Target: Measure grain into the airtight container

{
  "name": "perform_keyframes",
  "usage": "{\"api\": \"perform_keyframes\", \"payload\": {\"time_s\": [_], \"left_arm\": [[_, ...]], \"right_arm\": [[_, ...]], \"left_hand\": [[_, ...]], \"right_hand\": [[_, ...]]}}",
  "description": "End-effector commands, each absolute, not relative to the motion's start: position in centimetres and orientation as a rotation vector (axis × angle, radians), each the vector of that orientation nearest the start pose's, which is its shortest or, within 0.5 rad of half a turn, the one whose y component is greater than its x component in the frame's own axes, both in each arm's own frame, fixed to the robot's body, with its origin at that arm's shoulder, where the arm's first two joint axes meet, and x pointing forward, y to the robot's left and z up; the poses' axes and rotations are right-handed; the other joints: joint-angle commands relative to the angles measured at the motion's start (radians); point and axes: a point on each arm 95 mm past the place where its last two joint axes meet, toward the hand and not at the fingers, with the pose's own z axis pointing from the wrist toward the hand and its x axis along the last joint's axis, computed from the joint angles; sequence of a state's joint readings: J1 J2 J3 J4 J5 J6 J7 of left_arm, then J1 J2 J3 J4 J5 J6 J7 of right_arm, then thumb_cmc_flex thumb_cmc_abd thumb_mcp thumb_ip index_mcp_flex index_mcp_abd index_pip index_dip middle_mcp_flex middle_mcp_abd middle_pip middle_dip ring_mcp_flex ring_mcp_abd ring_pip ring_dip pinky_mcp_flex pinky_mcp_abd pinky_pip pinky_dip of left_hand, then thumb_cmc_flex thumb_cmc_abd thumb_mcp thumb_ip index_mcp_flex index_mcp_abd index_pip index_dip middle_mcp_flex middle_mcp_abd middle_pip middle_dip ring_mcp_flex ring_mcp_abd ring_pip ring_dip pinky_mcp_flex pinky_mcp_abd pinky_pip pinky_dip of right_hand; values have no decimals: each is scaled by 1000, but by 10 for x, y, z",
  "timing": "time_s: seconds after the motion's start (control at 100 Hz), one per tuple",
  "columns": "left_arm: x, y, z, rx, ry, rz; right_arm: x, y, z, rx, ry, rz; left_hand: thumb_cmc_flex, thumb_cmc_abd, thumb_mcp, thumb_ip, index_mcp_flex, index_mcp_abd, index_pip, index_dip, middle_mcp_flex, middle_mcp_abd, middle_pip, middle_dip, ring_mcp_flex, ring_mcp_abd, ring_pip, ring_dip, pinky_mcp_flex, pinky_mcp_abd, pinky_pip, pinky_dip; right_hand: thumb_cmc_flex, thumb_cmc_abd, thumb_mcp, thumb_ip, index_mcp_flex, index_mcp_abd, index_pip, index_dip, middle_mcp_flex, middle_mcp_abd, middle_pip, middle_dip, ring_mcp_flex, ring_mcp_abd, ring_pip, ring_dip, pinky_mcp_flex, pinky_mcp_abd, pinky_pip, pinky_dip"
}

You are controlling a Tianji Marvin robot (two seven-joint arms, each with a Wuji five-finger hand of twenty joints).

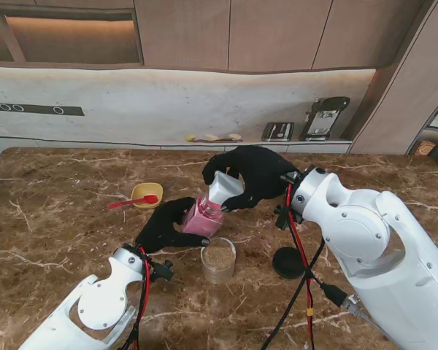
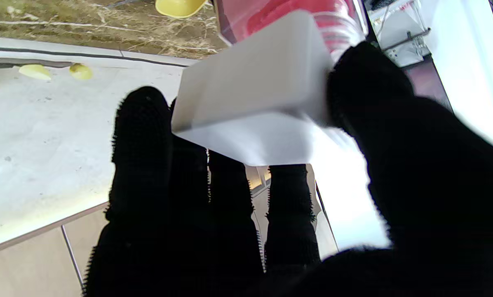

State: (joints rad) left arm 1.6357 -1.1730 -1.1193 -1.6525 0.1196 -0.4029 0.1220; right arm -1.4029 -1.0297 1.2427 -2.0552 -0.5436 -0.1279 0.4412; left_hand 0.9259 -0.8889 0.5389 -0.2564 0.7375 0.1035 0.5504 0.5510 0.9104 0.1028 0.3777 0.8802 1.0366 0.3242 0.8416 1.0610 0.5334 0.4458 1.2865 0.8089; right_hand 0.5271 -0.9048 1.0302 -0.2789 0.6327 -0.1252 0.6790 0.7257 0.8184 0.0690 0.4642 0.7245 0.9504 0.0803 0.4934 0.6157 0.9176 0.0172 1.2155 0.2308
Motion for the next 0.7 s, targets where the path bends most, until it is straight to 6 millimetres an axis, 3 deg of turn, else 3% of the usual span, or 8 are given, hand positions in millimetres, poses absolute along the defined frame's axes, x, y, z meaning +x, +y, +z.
{"api": "perform_keyframes", "payload": {"time_s": [0.0, 0.69], "left_arm": [[357, -72, -309, -1749, 882, -2546], [357, -73, -309, -1739, 894, -2540]], "right_arm": [[376, 75, -137, 1006, 1762, 1992], [372, 91, -149, 815, 1847, 1950]], "left_hand": [[172, 475, 429, 96, 389, -269, 610, 114, 184, -153, 292, 58, 22, -51, 37, 4, -3, -14, 44, 20], [172, 473, 428, 94, 386, -266, 608, 112, 186, -150, 292, 60, 24, -48, 39, 5, -4, -13, 47, 21]], "right_hand": [[159, 128, 159, 49, 17, 15, 1, 12, 48, -107, 51, 19, 51, -70, 88, 62, -15, -88, -11, 15], [153, 123, 163, 48, 16, 10, 3, 20, 50, -116, 58, 17, 47, -77, 98, 63, -19, -94, -19, 31]]}}
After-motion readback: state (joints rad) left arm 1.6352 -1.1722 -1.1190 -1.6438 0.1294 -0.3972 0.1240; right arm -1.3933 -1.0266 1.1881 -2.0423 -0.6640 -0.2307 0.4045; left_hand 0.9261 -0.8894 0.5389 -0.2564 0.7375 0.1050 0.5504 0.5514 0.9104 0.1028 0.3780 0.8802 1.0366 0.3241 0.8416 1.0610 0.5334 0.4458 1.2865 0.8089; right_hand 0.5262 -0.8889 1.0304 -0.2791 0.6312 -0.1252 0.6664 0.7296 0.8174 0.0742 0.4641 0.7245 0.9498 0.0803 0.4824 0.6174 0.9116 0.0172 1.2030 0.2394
